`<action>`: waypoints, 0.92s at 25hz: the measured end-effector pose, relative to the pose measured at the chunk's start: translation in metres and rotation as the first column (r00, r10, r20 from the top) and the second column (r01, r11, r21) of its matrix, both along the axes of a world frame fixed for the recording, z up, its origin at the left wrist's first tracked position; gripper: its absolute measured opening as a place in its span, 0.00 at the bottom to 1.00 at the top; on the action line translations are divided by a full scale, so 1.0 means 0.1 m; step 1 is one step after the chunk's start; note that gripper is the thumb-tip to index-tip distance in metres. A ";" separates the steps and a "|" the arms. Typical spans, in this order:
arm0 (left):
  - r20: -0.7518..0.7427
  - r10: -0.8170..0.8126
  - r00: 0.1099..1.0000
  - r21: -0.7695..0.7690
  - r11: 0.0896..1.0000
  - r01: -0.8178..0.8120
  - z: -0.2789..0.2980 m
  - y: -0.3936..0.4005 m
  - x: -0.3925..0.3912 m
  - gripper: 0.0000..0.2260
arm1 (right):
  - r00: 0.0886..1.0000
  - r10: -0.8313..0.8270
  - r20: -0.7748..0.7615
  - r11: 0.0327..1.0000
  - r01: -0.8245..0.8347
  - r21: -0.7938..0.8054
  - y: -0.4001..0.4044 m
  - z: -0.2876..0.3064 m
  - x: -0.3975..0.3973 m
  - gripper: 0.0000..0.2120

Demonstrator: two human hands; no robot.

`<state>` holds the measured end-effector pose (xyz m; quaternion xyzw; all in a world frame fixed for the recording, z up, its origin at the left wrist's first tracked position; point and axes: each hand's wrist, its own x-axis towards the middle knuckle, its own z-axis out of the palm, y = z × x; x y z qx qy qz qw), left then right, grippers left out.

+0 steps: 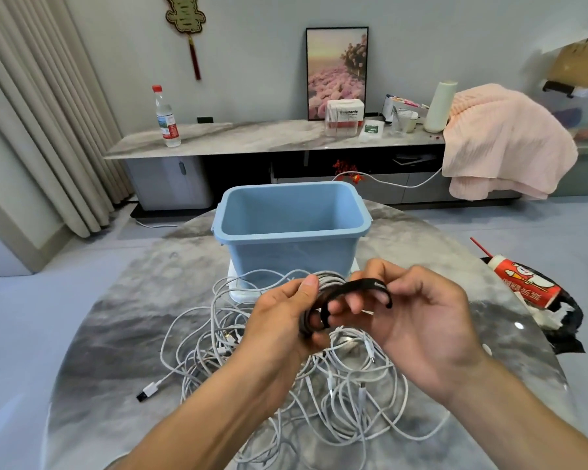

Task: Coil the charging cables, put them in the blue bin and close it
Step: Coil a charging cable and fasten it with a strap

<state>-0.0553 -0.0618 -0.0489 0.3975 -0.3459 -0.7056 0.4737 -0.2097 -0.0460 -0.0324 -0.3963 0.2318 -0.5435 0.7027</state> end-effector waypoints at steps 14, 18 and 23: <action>0.160 -0.036 0.987 -0.104 0.993 0.053 -0.05 0.04 -0.04 0.15 | 0.852 -0.216 -0.477 0.970 0.133 -0.201 0.00 0.04 -0.01 0.03; 0.077 -0.045 0.996 -0.061 0.997 0.050 -0.01 0.06 -0.05 0.14 | 0.902 -0.150 -0.405 0.981 0.087 -0.171 0.02 0.07 -0.01 0.03; 0.051 0.017 0.999 -0.020 1.000 -0.016 -0.04 -0.02 -0.02 0.10 | 0.934 -0.076 -0.350 0.983 0.011 -0.183 0.01 0.03 -0.01 0.01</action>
